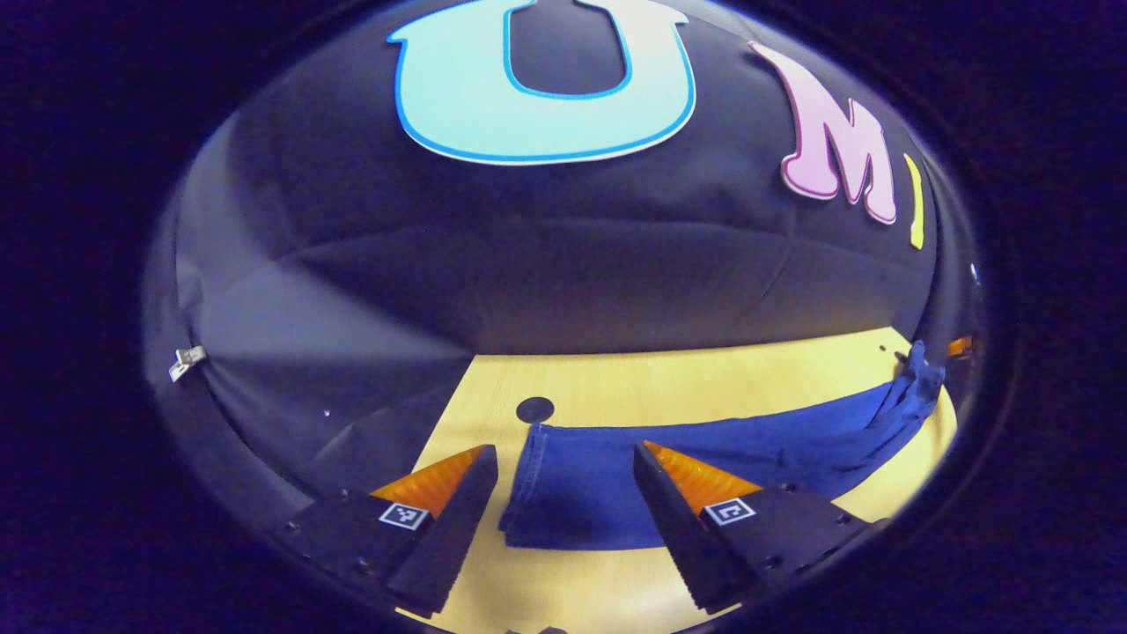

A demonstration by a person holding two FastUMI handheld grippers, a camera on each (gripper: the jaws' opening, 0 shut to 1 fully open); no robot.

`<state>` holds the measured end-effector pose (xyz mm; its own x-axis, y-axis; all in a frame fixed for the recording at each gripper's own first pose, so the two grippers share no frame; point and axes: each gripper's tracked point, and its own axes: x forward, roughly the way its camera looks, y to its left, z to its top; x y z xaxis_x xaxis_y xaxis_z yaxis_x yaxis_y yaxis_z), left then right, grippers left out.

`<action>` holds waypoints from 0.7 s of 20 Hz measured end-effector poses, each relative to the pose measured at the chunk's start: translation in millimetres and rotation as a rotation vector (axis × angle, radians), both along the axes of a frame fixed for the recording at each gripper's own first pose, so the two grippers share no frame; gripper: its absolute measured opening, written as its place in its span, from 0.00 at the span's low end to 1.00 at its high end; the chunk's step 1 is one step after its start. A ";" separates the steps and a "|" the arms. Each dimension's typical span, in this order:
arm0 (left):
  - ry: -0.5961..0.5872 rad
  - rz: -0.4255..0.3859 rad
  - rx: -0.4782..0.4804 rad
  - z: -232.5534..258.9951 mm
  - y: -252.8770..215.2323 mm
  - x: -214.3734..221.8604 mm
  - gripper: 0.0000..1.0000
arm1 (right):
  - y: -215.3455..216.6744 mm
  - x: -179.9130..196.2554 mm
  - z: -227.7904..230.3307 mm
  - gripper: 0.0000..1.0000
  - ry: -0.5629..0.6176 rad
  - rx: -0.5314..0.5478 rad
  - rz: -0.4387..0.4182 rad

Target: Grasp the waist and the cuffs of the jeans and fold them to make the two legs overlap; first hold the waist and fold one-third of the jeans toward the cuffs, then hold the cuffs and fold the remaining one-third in the same direction to finish folding.

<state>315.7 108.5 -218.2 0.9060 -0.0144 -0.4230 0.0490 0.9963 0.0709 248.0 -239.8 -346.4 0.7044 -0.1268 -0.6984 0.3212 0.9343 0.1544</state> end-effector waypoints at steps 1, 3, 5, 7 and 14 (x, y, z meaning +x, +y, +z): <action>-0.014 0.010 -0.051 7.5 -19.3 -23.7 0.98 | -6.0 -9.6 -11.5 0.89 0.009 0.022 -0.053; -0.026 0.020 -0.124 17.3 -45.0 -56.7 0.98 | -23.1 -16.2 -24.2 0.90 0.025 0.036 -0.120; -0.015 0.023 -0.159 16.5 -63.6 -77.7 0.97 | -41.2 -13.4 -34.9 0.91 0.019 0.037 -0.179; -0.005 0.022 -0.177 13.4 -78.2 -89.8 0.95 | -51.1 -5.9 -47.9 0.90 0.014 0.067 -0.235; 0.032 -0.041 -0.116 8.0 -116.5 -90.0 0.95 | -57.8 6.1 -74.8 0.91 -0.001 0.077 -0.290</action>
<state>225.7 -8.0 -210.1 0.8897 -0.1020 -0.4450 0.0904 0.9948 -0.0473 254.1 -297.6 -421.2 0.6471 -0.2690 -0.7134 0.5726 0.7892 0.2219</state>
